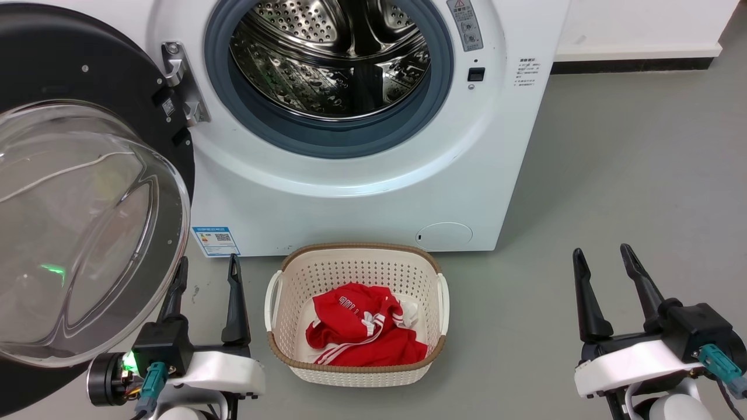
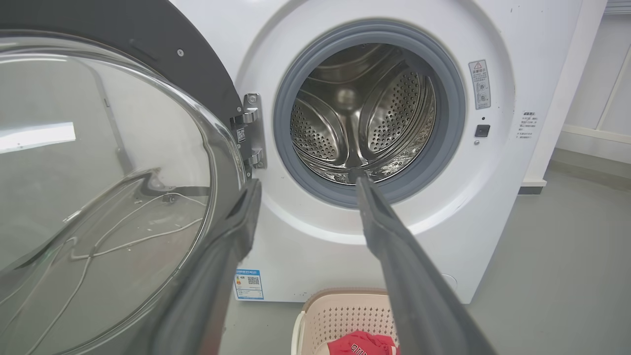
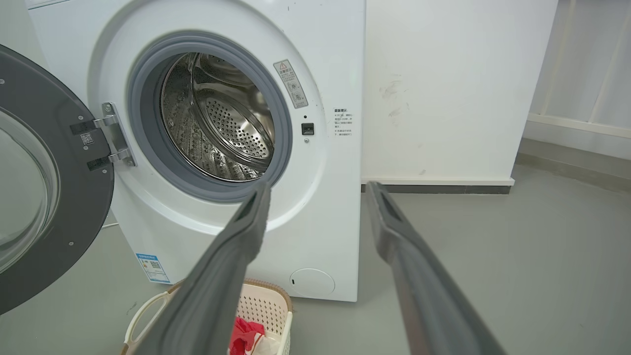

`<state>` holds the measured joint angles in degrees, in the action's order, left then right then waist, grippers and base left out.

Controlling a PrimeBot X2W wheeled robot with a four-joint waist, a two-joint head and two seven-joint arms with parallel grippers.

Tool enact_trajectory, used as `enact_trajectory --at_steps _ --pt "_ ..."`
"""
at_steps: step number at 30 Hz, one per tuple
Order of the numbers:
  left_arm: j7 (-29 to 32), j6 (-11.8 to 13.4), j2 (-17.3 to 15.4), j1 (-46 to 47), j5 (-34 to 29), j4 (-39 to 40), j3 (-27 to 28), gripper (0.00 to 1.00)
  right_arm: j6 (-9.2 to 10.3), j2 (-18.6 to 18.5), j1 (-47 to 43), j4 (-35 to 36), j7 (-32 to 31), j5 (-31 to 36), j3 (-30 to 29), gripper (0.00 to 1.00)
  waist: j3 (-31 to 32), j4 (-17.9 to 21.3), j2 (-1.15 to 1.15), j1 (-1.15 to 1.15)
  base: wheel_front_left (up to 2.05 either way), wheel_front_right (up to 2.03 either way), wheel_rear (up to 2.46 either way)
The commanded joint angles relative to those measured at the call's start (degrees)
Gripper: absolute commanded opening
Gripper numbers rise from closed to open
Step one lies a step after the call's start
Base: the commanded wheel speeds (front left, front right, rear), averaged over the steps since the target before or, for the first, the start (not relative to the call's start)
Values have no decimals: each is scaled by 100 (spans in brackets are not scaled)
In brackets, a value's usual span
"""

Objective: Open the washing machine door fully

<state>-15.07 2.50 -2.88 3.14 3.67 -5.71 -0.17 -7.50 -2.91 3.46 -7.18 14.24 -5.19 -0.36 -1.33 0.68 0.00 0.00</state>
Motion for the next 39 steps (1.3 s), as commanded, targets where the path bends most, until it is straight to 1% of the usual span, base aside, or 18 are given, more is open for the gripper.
enact_trajectory --at_steps 1,19,20,23,27,39 --pt "-15 -38 -1 -41 -41 -11 8 100 2 4 -32 -5 4 -47 -10 100 0 -16 0 0 0 0 0" --pt "-15 -92 -1 -57 -53 -1 1 100 2 4 -64 -82 37 -152 -1 100 16 -23 0 0 0 0 0" --pt "0 -100 -1 -16 -39 -10 9 0 0 0 -5 -76 11 -133 -1 0 16 -23 0 0 0 0 0" --pt "44 -105 7 -80 7 -179 30 0 -1 1 -61 -214 -12 -178 -3 0 17 -23 0 0 0 0 0" --pt "217 -156 6 1 494 -280 125 0 -1 1 -33 -246 -130 -674 -39 0 20 -25 0 0 0 0 0" --pt "499 -295 4 20 1882 -319 171 0 -1 1 22 -306 -448 -1989 -134 0 30 -29 0 0 0 0 0"
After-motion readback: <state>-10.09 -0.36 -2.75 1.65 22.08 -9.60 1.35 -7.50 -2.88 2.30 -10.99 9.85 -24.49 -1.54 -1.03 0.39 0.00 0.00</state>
